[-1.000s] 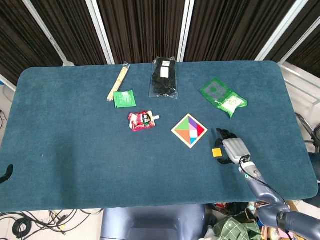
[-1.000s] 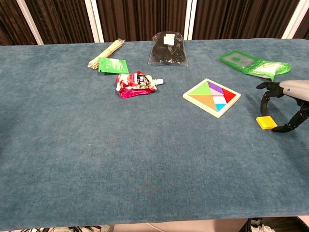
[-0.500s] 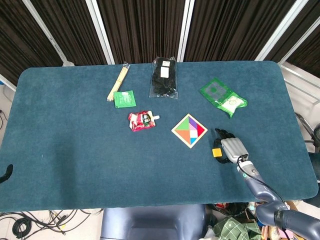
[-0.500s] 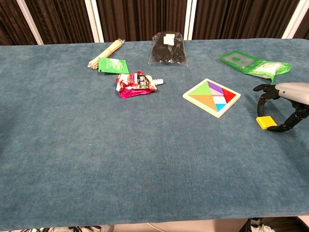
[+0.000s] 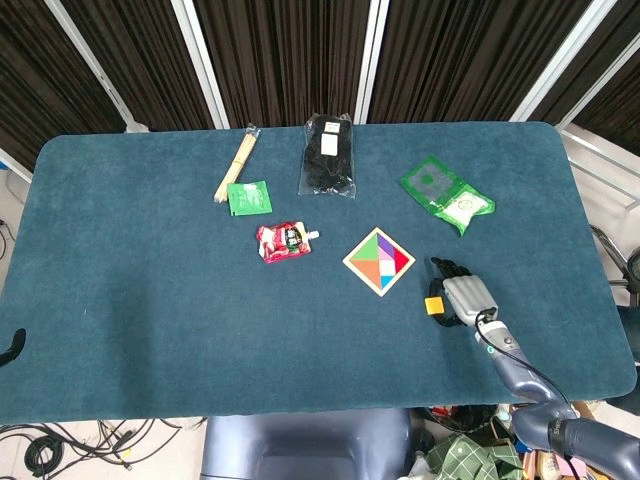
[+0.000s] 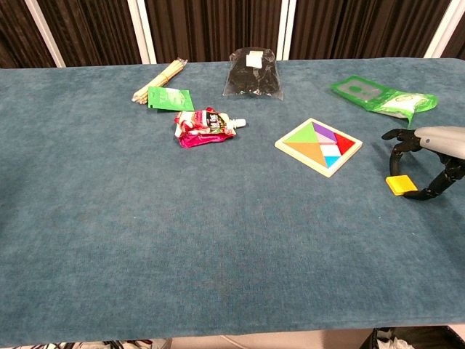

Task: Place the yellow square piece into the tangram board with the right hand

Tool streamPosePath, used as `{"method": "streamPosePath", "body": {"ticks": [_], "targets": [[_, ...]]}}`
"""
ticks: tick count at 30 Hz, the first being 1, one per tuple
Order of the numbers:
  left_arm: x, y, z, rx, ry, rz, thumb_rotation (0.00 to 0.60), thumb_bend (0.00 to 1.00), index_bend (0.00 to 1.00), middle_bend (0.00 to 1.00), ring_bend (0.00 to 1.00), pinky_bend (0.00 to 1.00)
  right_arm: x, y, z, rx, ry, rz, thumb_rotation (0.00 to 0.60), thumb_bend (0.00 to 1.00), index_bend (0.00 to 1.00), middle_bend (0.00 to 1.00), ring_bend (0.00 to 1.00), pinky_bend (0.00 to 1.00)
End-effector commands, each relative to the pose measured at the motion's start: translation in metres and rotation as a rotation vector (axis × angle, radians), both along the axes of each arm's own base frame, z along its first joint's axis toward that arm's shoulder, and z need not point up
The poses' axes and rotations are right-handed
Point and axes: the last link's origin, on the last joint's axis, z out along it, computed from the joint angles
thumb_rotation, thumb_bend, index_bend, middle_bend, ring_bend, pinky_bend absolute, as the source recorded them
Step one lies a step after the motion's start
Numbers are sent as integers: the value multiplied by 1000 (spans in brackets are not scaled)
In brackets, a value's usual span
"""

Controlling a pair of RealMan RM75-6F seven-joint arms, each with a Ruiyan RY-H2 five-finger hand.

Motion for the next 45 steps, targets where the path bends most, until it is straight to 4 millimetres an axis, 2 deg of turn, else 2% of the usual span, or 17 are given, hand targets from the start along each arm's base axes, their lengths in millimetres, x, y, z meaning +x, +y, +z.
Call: {"method": "streamPosePath", "body": {"ticks": [1,4,9,10,11,13,17,26,35,45], "targets": [[0,0,0,-1,0,1,600,321,0,0,0,0,2,-2,1,-5,-5,6,600,264,494,0,0,127],[0,0,0,0,-2,1,600,321,0,0,0,0,6,-5,3,-12,-14,13,600,308,499,0,0,127],[1,0,0,3,-4,0,600,321,0,0,0,0,26,-17,14,-20,-30,52,600,326,499,0,0,128],[1,0,0,3,-5,0,600,321,0,0,0,0,32,-20,16,-18,-17,67,600,321,500,0,0,127],[1,0,0,0,-8,0,600,322,0,0,0,0,48,-31,19,9,15,84,600,316,500,0,0,127],[1,0,0,0,-10,-1,600,321,0,0,0,0,61,-38,21,31,17,52,600,305,500,0,0,127],[2,-1,1,4,-7,-8,600,321,0,0,0,0,85,-47,15,37,35,18,600,290,500,0,0,127],[2,0,2,3,-21,-8,600,321,0,0,0,0,124,-66,-7,-33,33,-103,600,285,507,0,0,127],[2,0,3,-1,-30,-8,600,321,0,0,0,0,133,-66,-28,-53,41,-165,600,283,513,0,0,127],[2,0,3,-5,-31,-9,600,321,0,0,0,0,130,-67,-38,-46,37,-129,600,284,518,0,0,127]]}}
